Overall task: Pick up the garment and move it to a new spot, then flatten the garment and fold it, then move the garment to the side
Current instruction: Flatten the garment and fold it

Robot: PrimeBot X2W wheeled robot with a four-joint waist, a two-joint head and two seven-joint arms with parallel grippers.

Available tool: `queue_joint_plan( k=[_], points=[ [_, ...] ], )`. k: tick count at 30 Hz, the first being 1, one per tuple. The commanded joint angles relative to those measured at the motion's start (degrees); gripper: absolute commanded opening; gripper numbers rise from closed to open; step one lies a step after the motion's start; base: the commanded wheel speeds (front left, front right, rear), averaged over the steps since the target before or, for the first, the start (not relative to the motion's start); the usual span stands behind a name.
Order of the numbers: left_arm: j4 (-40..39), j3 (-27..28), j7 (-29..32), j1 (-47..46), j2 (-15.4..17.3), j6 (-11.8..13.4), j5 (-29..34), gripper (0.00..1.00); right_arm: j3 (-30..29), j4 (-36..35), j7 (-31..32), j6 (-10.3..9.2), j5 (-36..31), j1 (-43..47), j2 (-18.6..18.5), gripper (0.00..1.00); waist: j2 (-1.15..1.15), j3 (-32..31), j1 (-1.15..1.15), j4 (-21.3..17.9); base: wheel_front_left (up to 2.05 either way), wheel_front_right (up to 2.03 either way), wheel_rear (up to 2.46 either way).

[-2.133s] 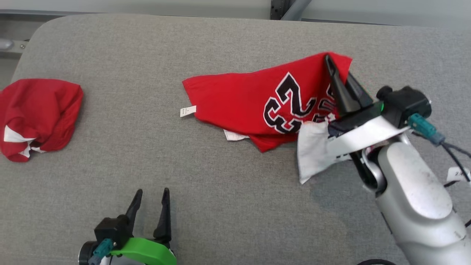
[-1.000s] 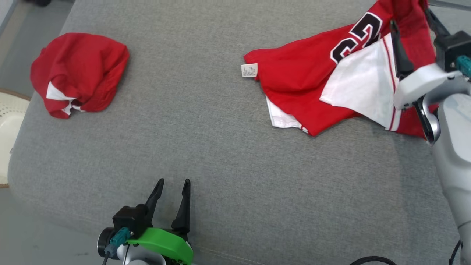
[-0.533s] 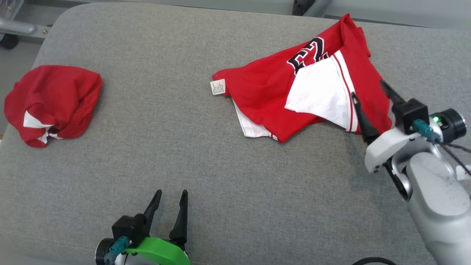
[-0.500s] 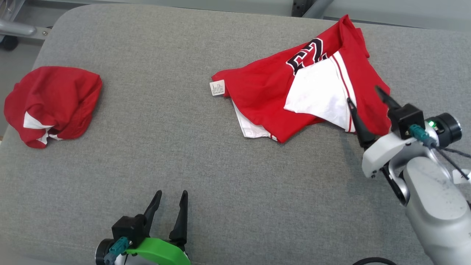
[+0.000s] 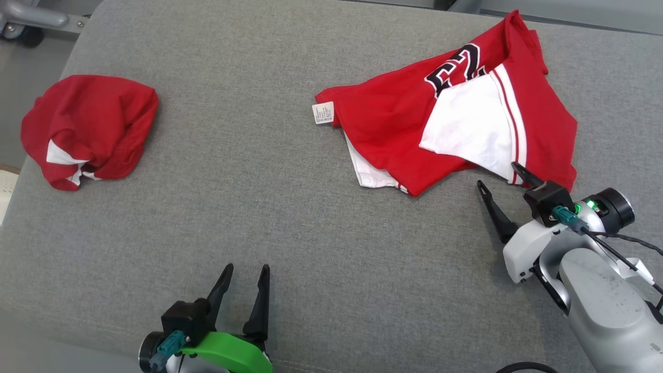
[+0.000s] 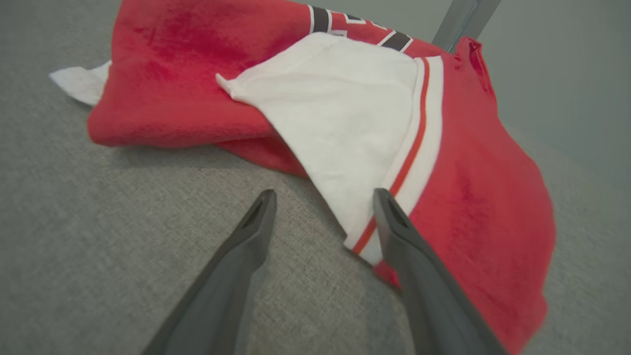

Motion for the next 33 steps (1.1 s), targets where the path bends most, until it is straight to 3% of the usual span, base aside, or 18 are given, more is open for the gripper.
queue_joint_plan(
  k=[1, 17, 19, 23, 24, 25, 26, 33],
  points=[
    [-0.19, -0.03, -0.03, -0.41, 0.17, 0.1, -0.1, 1.0, -0.02, 0.39, -0.08, -0.1, -0.52, -0.62, -0.13, 1.0, 0.01, 0.7, 0.0, 0.8, 0.0, 0.0, 0.0],
    [-0.87, -0.35, -0.03, -1.11, 0.17, 0.57, -0.21, 1.0, -4.65, 2.46, -0.08, -0.1, -7.12, -2.78, 0.27, 1.0, 0.01, 2.27, 0.0, 0.86, 0.0, 0.0, 0.0],
    [-0.87, -0.43, -0.03, -1.28, 0.17, 0.58, -0.13, 1.0, -5.09, 3.08, -0.08, -0.1, -7.75, -3.22, 0.37, 0.73, 0.01, 2.5, 0.0, 0.75, 0.0, 0.0, 0.0],
    [-0.73, -0.27, -0.03, -1.55, 0.17, 0.47, -0.01, 1.0, -5.52, 4.46, -0.07, -0.1, -8.74, -3.77, 0.8, 0.49, 0.01, 2.75, 0.0, 0.65, 0.0, 0.0, 0.0],
    [-0.68, -0.26, -0.03, -1.58, 0.17, 0.45, 0.03, 1.0, -5.66, 4.83, -0.07, -0.1, -8.9, -4.0, 0.9, 0.38, 0.01, 2.78, 0.0, 0.65, 0.0, 0.0, 0.0],
    [-0.62, -0.29, -0.03, -1.61, 0.17, 0.43, 0.08, 1.0, -5.79, 5.23, -0.07, -0.1, -8.96, -4.11, 1.04, 0.12, 0.01, 2.79, 0.0, 0.67, 0.0, 0.0, 0.0],
    [-0.55, -0.31, -0.03, -1.63, 0.17, 0.43, 0.1, 1.0, -6.01, 5.61, -0.07, -0.1, -8.8, -4.1, 1.18, 0.0, 0.01, 2.79, 0.0, 0.68, 0.0, 0.0, 0.0],
    [-0.29, -0.13, -0.03, -1.38, 0.17, 0.6, 0.21, 1.0, -7.51, 4.83, -0.07, -0.1, -7.67, -5.24, 1.04, 0.0, 0.01, 2.54, 0.0, 0.52, 0.0, 0.0, 0.0]
  ],
)
